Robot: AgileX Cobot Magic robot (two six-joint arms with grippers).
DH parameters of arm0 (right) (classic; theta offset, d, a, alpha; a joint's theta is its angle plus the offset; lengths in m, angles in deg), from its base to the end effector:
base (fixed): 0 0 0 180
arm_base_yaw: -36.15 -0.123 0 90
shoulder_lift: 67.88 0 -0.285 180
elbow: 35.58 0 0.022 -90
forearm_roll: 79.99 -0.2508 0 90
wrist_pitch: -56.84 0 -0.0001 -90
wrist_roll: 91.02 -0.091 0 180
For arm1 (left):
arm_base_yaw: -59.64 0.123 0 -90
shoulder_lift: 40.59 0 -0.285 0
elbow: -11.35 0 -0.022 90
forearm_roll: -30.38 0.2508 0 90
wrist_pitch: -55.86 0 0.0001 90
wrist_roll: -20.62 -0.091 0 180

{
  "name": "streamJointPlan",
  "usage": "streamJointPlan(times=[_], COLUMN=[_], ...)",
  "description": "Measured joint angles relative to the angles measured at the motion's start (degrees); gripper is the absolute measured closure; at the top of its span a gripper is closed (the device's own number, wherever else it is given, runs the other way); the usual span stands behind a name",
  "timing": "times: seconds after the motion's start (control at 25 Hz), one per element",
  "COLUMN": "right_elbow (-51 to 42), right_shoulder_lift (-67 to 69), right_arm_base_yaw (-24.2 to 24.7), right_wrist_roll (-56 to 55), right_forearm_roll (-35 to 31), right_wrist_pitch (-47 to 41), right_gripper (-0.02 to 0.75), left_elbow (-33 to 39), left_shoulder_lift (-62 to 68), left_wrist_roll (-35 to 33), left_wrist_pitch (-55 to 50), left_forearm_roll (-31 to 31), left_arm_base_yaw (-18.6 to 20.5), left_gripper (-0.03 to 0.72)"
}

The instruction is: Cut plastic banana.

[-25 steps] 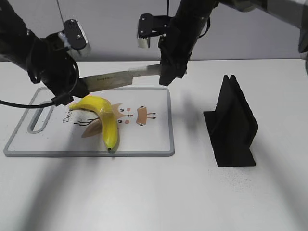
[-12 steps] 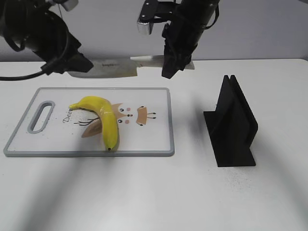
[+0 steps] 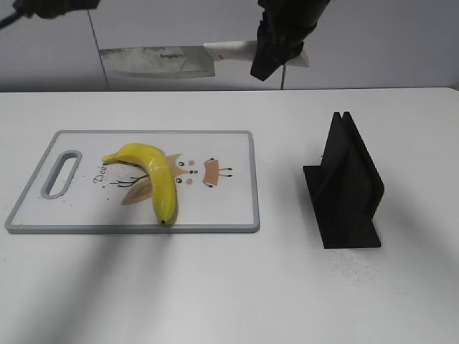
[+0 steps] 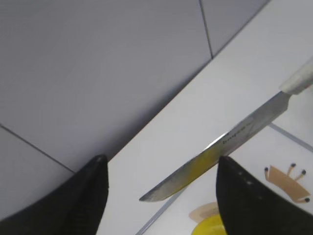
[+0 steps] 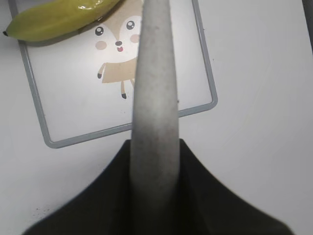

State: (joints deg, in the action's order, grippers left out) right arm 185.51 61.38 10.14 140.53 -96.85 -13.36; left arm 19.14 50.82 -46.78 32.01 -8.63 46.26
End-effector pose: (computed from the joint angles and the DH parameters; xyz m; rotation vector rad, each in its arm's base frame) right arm 0.4058 0.2257 0.2927 -1.6398 2.1424 0.2781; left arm 0.3212 -0.1003 0.3479 0.9145 1.8298 -0.0751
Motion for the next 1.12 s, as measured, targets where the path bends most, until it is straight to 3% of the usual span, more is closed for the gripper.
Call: streamJointPlan(times=[0.24,0.44,0.56,0.88,1.12], right_elbow=[-0.27,-0.27,-0.27,-5.72,-16.66], right_shoulder_lift=[-3.51,-6.45,-7.66,-12.50,-20.25], right_arm_base_yaw=[0.00,0.00,0.00,0.00,0.00], right_wrist_roll=[-12.41,-24.06,-31.02,-48.62,-52.20], right_forearm_roll=[0.18,0.19,0.19,-0.77,-1.02], right_wrist_pitch=[-0.07,-0.12,-0.12,-0.14,-0.14], right_gripper=[0.577,0.577,0.577,0.577,0.577], left_elbow=[0.00,0.00,0.00,0.00,3.13], left_shoulder_lift=[-5.53,-7.99,-8.15,-8.92,-12.91], left_wrist_roll=[16.58,40.45,49.01,56.93,59.08], left_wrist_pitch=[-1.43,-12.65,-22.00,-42.04,-45.70], left_forearm_roll=[9.36,27.39,35.99,38.63,39.01], left_arm_base_yaw=[3.33,7.01,8.00,8.16,8.16], left_gripper=[0.063,0.101,0.106,0.110,0.110])
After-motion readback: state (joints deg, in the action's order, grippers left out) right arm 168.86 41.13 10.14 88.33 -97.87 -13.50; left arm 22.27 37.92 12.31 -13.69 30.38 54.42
